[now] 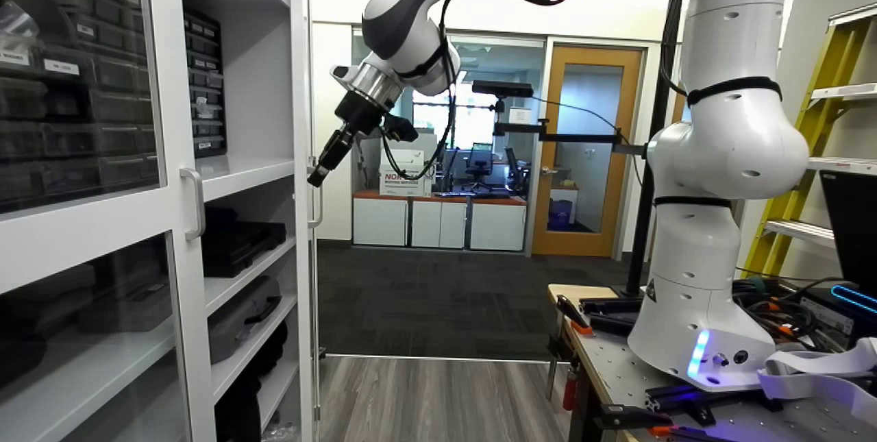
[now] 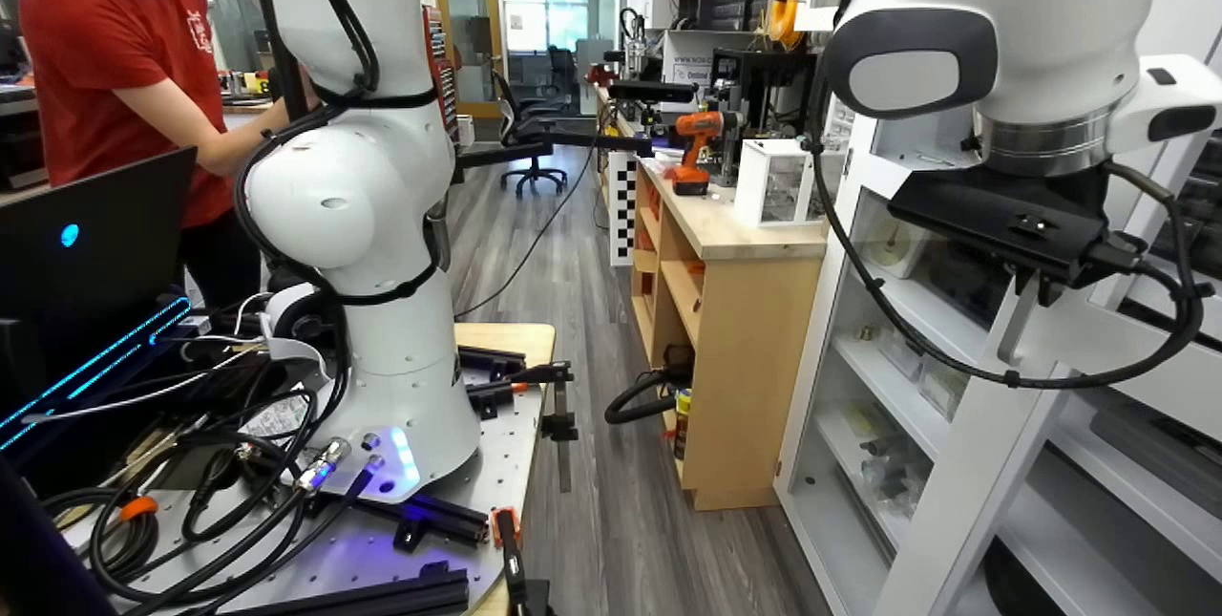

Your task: Close the door of the cabinet.

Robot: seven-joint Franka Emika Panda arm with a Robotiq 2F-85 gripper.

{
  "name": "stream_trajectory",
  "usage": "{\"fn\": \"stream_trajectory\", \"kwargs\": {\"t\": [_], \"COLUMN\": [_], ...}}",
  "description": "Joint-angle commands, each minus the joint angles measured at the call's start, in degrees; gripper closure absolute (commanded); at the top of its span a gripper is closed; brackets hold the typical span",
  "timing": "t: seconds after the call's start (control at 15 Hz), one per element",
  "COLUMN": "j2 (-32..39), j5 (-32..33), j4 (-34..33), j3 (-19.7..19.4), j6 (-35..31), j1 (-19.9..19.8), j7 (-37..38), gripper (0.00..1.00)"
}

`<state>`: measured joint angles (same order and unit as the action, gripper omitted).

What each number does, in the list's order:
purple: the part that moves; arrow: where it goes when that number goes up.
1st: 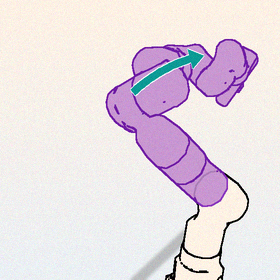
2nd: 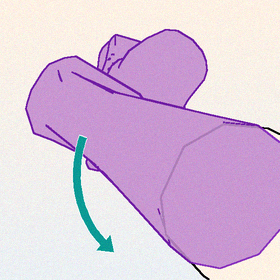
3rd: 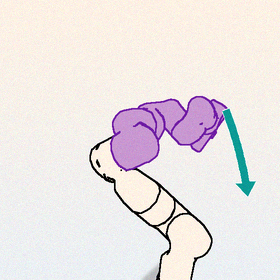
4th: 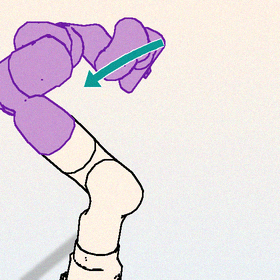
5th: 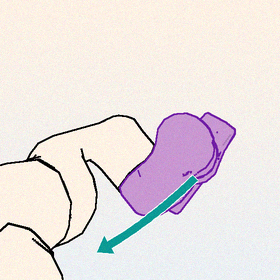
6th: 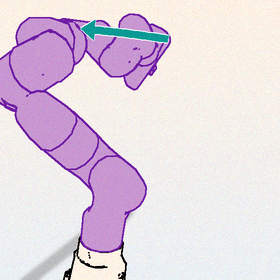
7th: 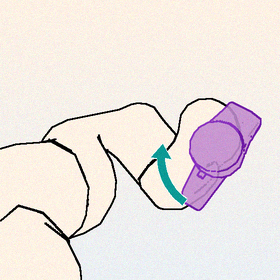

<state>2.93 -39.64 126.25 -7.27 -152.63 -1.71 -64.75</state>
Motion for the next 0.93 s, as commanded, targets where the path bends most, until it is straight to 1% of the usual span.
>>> {"fn": "stream_trajectory", "kwargs": {"t": [0.0,0.33,0.87], "j2": [6.26,11.08,17.81], "j5": [-0.41,0.32,1.67], "j4": [-7.01,-13.3,-21.61], "j3": [0.96,2.2,3.16], "j6": [-2.05,-2.28,-4.32], "j1": [0.91,1.26,2.89], "j7": [3.37,7.64,12.11], "gripper": [0.95,0.95,0.96]}}
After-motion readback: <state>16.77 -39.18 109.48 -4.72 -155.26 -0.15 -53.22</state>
